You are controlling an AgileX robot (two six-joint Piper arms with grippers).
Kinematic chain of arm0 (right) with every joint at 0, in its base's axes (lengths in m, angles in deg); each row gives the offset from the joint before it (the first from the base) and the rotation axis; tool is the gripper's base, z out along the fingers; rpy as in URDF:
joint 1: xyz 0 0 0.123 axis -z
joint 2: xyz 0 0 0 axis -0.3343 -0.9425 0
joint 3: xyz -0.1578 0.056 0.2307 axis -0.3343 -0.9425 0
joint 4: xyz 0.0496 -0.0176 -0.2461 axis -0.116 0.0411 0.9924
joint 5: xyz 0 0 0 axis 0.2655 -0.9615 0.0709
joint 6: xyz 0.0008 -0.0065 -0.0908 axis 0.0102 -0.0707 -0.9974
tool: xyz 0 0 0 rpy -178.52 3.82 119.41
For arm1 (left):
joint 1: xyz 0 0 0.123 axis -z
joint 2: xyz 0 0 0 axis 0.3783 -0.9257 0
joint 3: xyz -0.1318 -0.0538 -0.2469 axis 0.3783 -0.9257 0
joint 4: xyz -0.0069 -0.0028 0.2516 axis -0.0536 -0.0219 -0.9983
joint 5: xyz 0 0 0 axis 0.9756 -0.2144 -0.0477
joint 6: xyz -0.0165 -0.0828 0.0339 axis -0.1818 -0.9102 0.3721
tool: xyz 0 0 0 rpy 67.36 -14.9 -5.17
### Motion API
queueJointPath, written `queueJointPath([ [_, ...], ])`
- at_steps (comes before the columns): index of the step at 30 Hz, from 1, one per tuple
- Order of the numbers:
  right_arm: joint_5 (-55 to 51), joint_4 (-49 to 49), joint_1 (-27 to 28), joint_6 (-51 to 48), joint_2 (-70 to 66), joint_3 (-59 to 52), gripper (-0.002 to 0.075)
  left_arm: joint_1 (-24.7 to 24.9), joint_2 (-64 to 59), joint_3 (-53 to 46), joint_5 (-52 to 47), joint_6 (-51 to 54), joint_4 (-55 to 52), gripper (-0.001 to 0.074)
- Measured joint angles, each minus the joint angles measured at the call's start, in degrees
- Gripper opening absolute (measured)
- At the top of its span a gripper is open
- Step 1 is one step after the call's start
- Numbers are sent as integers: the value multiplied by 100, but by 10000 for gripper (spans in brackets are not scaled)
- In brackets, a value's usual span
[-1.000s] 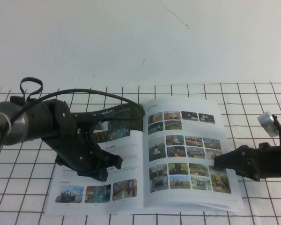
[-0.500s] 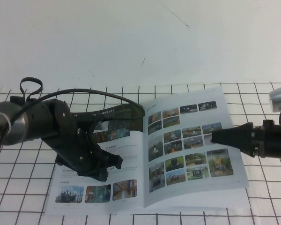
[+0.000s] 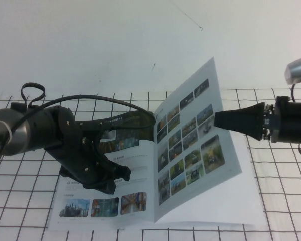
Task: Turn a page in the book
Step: Open the closed book
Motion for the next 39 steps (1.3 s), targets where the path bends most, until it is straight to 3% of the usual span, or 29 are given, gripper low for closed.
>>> queueJointPath([
  [12, 785, 12, -1630, 81, 0, 597, 433, 0, -45, 304, -495, 136, -29, -2],
  [19, 952, 12, -1886, 81, 0, 834, 433, 0, 275, 731, -902, 183, -130, -2],
  [31, 1085, 12, -1955, 102, -20, 868, 433, 0, 2045, 1486, -1527, -471, -1063, -2],
  [39, 1168, 12, -2714, 80, -696, 1104, 433, 0, 3311, 1492, -1662, -534, -1139, -2],
])
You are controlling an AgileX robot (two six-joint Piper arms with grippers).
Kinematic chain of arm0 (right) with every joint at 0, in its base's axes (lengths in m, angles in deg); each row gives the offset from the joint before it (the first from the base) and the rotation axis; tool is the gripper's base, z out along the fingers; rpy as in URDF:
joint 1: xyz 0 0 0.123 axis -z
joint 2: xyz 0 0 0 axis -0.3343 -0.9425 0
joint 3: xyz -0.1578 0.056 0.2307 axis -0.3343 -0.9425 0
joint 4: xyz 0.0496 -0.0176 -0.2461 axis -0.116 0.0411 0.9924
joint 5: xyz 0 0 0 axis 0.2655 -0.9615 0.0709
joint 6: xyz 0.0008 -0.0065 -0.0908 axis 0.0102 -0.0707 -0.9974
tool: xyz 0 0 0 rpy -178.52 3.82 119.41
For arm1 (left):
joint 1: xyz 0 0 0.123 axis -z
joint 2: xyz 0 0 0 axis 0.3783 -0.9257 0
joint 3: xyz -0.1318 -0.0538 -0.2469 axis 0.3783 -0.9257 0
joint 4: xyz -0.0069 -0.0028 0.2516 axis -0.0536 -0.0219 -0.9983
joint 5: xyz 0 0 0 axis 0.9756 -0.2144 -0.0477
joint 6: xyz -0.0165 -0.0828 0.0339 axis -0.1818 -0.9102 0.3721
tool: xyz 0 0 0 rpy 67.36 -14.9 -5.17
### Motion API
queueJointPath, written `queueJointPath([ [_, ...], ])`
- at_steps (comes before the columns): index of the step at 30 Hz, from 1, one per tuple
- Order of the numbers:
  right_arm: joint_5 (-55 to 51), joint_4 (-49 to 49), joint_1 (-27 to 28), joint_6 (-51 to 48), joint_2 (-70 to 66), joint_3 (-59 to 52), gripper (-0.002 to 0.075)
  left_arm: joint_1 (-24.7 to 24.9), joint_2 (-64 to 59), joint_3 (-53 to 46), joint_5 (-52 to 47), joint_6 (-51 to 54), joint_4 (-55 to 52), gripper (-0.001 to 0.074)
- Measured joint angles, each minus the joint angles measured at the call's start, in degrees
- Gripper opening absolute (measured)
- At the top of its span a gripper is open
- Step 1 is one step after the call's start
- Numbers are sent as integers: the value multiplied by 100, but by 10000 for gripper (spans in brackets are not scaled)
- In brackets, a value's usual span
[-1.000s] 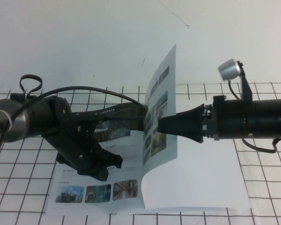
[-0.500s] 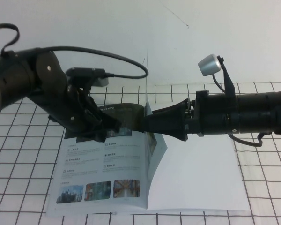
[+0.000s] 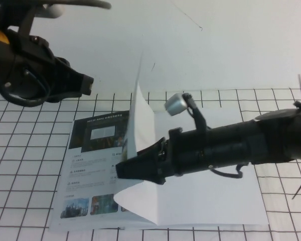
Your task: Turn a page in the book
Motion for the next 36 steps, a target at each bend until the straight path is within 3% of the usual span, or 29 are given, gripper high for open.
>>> queueJointPath([
  [7, 0, 0, -684, 22, -764, 584, 433, 0, 469, 5, -307, 0, -36, -2],
  [16, -542, 12, -689, -37, -1169, 821, 409, 0, 540, 5, -764, -11, -163, -2],
  [19, -838, 173, -498, 23, -1084, 976, 325, 0, 747, 5, -826, -21, -173, -2],
  [25, -1168, 568, 355, 516, -666, 1306, 55, 0, 1586, -5, -1063, -157, -173, -2],
  [32, -1171, 1647, 1195, 1226, 600, 1423, 6, 0, 3072, -605, -1093, -338, -199, -2],
  [36, -525, 3106, 1315, 1944, 1712, 1423, 3, 0, 3949, -1234, -1005, -560, -345, -2],
])
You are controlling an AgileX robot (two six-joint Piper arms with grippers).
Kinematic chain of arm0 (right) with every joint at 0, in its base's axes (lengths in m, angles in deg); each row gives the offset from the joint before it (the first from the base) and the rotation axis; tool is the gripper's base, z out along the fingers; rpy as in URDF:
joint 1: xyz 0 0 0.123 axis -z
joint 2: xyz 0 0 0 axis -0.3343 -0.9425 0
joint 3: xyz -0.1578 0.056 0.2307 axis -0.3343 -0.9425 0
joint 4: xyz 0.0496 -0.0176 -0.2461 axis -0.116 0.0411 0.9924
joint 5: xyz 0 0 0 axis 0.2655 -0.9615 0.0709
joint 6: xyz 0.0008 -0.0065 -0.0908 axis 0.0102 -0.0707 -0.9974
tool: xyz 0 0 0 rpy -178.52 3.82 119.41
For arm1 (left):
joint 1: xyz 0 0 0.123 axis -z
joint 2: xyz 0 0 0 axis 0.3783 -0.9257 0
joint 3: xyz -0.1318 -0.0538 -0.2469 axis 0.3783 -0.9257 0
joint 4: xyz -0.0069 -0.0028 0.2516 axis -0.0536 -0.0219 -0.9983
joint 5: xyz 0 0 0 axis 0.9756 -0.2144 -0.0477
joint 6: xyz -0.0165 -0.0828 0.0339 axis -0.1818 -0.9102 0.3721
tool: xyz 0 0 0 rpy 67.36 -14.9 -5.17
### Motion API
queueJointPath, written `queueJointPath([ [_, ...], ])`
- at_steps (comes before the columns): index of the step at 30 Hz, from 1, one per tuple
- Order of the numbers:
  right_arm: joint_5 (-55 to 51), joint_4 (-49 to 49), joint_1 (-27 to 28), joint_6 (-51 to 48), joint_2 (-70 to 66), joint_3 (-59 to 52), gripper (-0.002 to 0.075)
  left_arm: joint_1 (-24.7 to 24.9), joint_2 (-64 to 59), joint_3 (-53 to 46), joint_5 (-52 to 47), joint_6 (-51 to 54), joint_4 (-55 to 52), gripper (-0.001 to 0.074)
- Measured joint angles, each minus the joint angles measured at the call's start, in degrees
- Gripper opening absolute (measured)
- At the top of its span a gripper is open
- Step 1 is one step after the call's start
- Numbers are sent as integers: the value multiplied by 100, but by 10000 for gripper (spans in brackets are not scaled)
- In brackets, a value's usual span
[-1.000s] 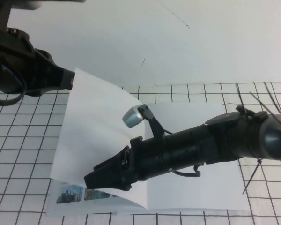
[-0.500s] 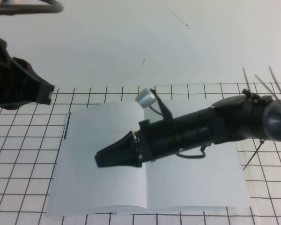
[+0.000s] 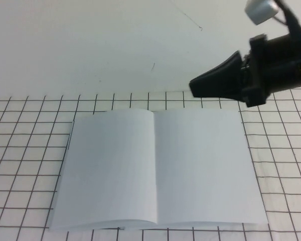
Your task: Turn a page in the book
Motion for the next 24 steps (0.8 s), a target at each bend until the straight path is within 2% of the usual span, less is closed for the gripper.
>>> queueJointPath([
  [7, 1089, 2656, 22, 1944, 1898, 0, 1, 0, 1375, -1166, 658, -36, -73, -2],
  [12, 1160, 4653, 22, 3492, 3074, 0, 1, 0, 2272, -1787, 1210, -56, 55, -3],
  [16, 834, 6068, 22, 4533, 3895, -12, 1, 0, 2937, -2207, 1766, -45, 205, -3],
  [19, 692, 6583, 22, 4869, 4478, -174, 1, 0, 3272, -2554, 2054, -45, 231, -3],
  [24, 835, 6735, 22, 4808, 5411, -918, 1, 0, 3364, -3290, 2432, -45, 253, -3],
])
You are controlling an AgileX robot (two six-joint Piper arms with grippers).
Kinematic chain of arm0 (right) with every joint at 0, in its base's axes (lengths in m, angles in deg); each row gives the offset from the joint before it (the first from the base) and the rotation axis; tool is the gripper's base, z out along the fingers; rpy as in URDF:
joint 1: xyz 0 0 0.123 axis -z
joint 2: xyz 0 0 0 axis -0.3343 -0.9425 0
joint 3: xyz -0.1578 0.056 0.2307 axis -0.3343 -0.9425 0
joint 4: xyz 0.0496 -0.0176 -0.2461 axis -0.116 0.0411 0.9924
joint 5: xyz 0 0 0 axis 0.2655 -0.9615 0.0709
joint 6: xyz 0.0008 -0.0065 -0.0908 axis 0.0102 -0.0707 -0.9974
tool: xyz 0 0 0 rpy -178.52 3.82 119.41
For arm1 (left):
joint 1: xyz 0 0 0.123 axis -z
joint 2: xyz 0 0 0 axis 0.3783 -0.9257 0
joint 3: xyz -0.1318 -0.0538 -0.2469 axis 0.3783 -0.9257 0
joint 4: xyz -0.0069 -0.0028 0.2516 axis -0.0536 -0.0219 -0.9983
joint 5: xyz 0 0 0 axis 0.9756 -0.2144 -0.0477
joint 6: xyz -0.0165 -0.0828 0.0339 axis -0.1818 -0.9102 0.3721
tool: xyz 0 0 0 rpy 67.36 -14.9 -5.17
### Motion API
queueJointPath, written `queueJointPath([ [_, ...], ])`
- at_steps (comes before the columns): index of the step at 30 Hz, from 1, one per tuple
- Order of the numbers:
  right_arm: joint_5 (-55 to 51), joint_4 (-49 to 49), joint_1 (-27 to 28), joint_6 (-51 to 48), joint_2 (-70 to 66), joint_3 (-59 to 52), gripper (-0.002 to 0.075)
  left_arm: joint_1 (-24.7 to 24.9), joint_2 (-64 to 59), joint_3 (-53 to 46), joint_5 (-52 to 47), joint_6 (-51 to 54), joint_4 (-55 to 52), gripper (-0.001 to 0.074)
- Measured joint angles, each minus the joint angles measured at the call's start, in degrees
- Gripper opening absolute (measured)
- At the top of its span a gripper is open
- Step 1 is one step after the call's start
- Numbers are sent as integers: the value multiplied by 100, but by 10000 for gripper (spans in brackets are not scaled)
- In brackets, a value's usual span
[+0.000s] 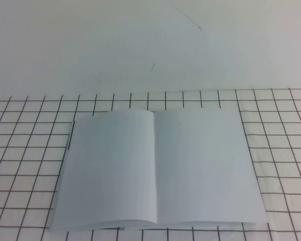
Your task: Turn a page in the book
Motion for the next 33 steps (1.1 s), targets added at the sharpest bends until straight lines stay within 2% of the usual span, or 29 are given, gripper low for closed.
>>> queueJointPath([
  [8, 1462, -113, 0, 72, 909, -2298, 1, 0, 0, -1608, 1172, 0, -242, -3],
  [13, 2326, -220, 0, 260, 950, -3427, 1, 0, 0, -2056, 1476, 0, -292, -3],
  [24, 2624, -596, 0, 293, 950, -4277, 1, 0, 0, -2111, 1713, 12, -292, -3],
  [33, 1969, -621, 0, 297, 950, -4408, 1, 0, 0, -2111, 1713, 12, -292, -3],
])
